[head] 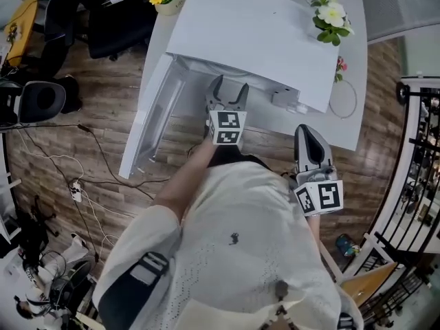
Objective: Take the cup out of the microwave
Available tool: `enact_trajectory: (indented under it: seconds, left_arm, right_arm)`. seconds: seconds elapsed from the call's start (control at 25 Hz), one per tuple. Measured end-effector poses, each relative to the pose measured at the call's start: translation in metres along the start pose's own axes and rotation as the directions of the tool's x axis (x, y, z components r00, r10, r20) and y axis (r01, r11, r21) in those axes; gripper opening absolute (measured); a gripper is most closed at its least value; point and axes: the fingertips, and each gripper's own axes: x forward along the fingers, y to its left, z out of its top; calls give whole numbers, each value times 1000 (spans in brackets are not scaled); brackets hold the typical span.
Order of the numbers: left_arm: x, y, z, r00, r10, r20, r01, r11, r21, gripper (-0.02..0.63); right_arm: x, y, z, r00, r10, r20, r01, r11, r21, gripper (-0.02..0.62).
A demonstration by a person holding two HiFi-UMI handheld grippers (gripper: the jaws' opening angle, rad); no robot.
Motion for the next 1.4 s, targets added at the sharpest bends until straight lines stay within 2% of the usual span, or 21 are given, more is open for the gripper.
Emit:
enact_trajectory:
  seconds: [0.28, 0.8, 1.12, 1.4]
  left_arm:
    - [38, 5, -2, 1000, 15, -28, -17, 998, -65, 314]
    - [80, 2, -6, 994, 81, -76, -85, 995, -51, 322]
    - [95, 7, -12, 989, 98, -111, -108, 990, -85, 327]
    - [105, 11, -14, 987, 109, -118, -117, 991, -64, 327]
  right_arm:
    - [1, -13, -3, 997, -70, -11, 70, 997, 16, 9]
    - [-2, -31, -12, 990, -138, -25, 139, 989, 49, 9]
    - [0, -42, -16, 985, -171, -35, 173, 983, 64, 9]
    - [2, -47, -20, 981, -188, -46, 191, 979, 74, 9]
